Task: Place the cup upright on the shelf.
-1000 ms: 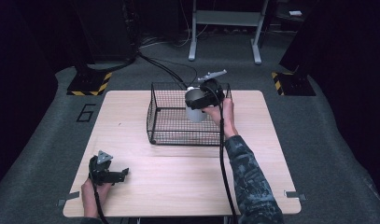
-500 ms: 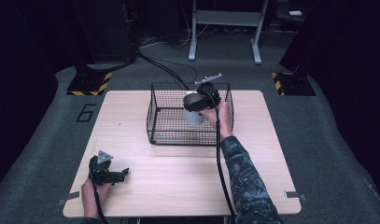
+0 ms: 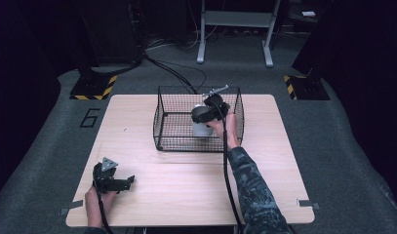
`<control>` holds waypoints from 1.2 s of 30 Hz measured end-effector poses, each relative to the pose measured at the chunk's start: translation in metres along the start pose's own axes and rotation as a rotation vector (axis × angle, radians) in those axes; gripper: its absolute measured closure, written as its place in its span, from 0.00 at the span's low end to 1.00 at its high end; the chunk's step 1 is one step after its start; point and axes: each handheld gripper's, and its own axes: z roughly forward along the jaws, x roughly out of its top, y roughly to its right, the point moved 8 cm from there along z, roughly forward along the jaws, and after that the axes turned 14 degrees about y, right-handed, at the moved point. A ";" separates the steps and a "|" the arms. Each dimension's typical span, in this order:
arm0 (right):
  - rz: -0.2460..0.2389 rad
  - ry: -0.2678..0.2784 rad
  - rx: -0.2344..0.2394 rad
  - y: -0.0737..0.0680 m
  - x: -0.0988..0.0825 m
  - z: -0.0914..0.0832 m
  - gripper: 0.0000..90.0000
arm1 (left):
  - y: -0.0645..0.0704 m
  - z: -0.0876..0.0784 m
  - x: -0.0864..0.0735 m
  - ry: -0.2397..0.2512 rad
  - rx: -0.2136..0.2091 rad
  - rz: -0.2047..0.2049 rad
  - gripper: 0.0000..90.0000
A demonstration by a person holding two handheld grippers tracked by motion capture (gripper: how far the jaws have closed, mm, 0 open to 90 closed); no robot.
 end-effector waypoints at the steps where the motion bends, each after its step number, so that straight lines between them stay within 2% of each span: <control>1: 0.004 -0.004 -0.002 0.000 -0.002 0.001 0.06 | 0.000 0.000 0.000 -0.002 -0.003 -0.001 0.01; 9: -0.006 -0.025 -0.002 -0.002 -0.010 0.008 0.06 | 0.000 0.000 0.000 0.002 0.001 0.001 0.01; 13: 0.004 -0.035 -0.003 -0.003 -0.013 0.010 0.06 | 0.000 0.000 0.000 -0.004 -0.006 -0.003 0.01; 14: 0.003 -0.032 0.001 -0.004 -0.014 0.010 0.06 | 0.000 0.001 0.000 0.010 0.003 -0.005 0.01; 18: 0.000 -0.039 0.001 -0.005 -0.016 0.010 0.06 | 0.000 0.001 0.000 0.010 0.004 -0.003 0.01; 26: 0.012 -0.047 -0.019 -0.004 -0.021 0.013 0.06 | 0.000 0.001 0.000 0.010 0.003 -0.004 0.01; 36: -0.017 -0.071 -0.034 -0.008 -0.024 0.011 0.06 | 0.000 0.000 0.000 0.002 0.001 -0.001 0.01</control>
